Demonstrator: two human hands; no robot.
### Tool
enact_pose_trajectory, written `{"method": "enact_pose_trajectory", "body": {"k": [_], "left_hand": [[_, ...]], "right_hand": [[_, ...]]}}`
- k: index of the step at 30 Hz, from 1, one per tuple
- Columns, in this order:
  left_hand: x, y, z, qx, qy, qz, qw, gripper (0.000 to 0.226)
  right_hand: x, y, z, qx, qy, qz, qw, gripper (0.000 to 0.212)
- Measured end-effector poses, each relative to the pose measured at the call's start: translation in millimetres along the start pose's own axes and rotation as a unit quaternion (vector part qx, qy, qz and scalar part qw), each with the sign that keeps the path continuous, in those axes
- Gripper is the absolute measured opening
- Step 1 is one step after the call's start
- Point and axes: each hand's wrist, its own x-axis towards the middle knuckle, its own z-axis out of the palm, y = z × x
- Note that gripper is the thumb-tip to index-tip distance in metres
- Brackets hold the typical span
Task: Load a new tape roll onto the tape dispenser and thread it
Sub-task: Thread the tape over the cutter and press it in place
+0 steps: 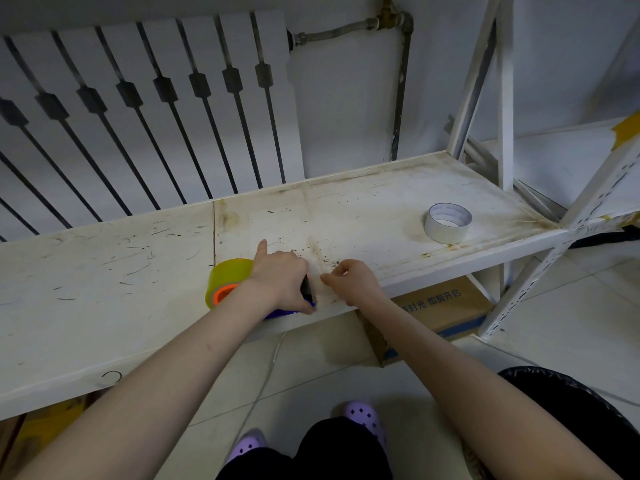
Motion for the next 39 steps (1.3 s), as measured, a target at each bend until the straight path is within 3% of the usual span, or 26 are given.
{"method": "enact_pose_trajectory", "body": {"k": [3,8,14,16,18,22,25,30,35,39], "left_hand": [[3.1,-4.4,-1.2,-0.030,0.005,-0.005,1.000,0.044],[-5.3,-22.7,-5.8,-0.101,0.024,-0.011,0.995,0.055],[-19.9,-41.8,-9.3,-0.151,0.038,0.022,0.988,0.063],[-25.7,-44.1,-11.3,-0.158,0.039,0.024,0.986,0.062],[-30.3,-44.2,-13.3,-0.163,0.037,0.023,0.986,0.063],[-35.0,-43.8,-14.8,-0.160,0.036,0.025,0.986,0.064],[-35.9,-41.0,-13.8,-0.152,0.044,0.024,0.987,0.064],[-36.5,-39.2,-13.0,-0.149,0.053,0.019,0.987,0.063],[-39.9,-51.5,-13.9,-0.156,0.064,0.008,0.986,0.061],[-43.3,-60.7,-14.6,-0.176,0.074,-0.006,0.982,0.060]], "right_hand": [[-1.9,-0.1,-8.2,0.035,-0.018,0.016,0.999,0.022],[-5.8,-0.2,-27.0,0.177,-0.093,0.062,0.978,0.030],[-15.0,-20.7,-45.6,0.230,-0.168,0.080,0.955,0.033],[-17.8,-28.1,-49.1,0.217,-0.176,0.083,0.957,0.022],[-21.2,-34.5,-51.3,0.202,-0.174,0.087,0.960,0.010],[-26.4,-40.3,-55.1,0.170,-0.161,0.090,0.968,0.028],[-31.9,-38.6,-55.7,0.170,-0.145,0.082,0.971,0.028],[-40.5,-26.5,-51.3,0.210,-0.088,0.063,0.972,0.024],[-43.9,-9.5,-60.6,0.327,-0.059,0.089,0.939,0.022],[-45.5,-1.9,-58.9,0.289,-0.040,0.081,0.953,0.018]]}}
